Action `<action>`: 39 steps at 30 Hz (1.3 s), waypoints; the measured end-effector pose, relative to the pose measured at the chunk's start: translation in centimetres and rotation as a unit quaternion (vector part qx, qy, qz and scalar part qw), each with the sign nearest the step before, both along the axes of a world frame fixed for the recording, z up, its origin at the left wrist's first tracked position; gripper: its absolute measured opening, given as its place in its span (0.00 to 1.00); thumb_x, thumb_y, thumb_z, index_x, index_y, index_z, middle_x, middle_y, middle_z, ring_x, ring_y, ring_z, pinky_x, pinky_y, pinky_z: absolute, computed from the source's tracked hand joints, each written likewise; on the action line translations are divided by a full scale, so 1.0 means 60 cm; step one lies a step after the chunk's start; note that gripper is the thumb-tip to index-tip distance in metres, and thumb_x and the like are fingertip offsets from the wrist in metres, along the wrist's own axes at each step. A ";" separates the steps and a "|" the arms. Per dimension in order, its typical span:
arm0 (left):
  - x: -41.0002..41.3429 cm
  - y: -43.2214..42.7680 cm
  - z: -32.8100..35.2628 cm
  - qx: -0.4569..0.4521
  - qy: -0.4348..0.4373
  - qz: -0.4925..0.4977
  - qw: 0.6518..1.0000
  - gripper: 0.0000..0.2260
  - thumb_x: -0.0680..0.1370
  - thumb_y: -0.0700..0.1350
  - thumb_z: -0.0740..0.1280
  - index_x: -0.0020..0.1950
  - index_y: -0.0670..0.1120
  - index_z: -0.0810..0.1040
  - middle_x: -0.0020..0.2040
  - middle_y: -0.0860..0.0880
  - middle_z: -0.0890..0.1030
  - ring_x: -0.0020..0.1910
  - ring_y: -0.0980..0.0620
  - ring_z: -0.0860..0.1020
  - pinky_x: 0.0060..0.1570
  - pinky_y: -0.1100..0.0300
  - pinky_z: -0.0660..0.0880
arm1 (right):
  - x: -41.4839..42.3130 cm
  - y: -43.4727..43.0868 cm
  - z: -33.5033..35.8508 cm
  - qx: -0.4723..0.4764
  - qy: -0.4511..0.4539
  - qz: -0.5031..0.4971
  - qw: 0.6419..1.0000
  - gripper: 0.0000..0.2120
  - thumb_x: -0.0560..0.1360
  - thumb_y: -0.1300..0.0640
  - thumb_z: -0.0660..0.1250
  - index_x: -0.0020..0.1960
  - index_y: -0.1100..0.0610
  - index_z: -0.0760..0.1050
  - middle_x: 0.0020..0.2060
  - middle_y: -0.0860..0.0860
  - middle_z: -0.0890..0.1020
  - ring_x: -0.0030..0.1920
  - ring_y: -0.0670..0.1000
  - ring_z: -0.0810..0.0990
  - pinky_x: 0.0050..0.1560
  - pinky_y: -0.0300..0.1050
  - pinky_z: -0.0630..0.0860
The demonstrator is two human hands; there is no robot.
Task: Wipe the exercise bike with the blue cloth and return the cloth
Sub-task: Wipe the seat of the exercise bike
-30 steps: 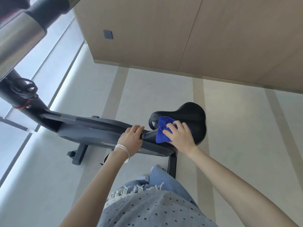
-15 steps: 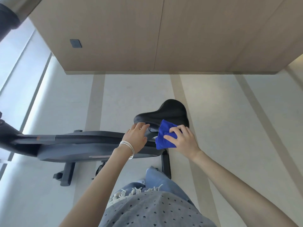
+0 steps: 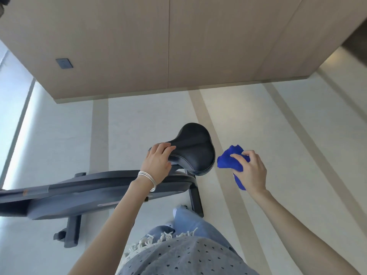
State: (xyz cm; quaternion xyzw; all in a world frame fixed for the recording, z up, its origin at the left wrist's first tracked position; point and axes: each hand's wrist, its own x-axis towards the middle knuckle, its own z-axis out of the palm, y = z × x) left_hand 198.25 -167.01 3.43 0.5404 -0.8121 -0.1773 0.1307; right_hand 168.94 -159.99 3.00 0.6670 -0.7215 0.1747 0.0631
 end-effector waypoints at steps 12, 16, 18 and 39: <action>-0.016 -0.040 -0.010 0.053 -0.025 0.031 0.998 0.26 0.72 0.40 0.68 0.69 0.47 0.68 0.69 0.47 0.70 0.69 0.43 0.66 0.67 0.49 0.64 | 0.063 -0.090 0.013 0.160 -0.096 0.026 0.982 0.19 0.71 0.56 0.67 0.61 0.48 0.74 0.55 0.50 0.74 0.52 0.54 0.76 0.43 0.43 0.69; -0.016 -0.031 -0.014 0.060 -0.038 0.040 0.997 0.25 0.74 0.42 0.67 0.70 0.48 0.67 0.70 0.49 0.69 0.68 0.45 0.66 0.67 0.53 0.64 | 0.057 -0.140 0.023 0.214 -0.070 0.036 0.974 0.18 0.72 0.54 0.66 0.61 0.46 0.73 0.54 0.50 0.75 0.51 0.55 0.77 0.46 0.46 0.72; -0.017 -0.025 -0.014 0.066 -0.045 0.041 0.996 0.24 0.75 0.43 0.66 0.71 0.48 0.66 0.71 0.49 0.68 0.69 0.46 0.65 0.68 0.54 0.62 | 0.060 -0.171 0.028 0.228 -0.055 0.029 0.972 0.18 0.73 0.54 0.65 0.63 0.47 0.72 0.55 0.51 0.75 0.52 0.56 0.77 0.47 0.47 0.72; -0.032 -0.019 0.048 0.066 -0.026 -0.049 0.996 0.26 0.73 0.40 0.67 0.70 0.47 0.67 0.70 0.47 0.69 0.67 0.43 0.67 0.65 0.49 0.68 | 0.078 -0.051 0.086 0.115 -0.156 -0.011 0.981 0.20 0.69 0.55 0.71 0.61 0.50 0.75 0.53 0.48 0.76 0.52 0.51 0.76 0.45 0.47 0.75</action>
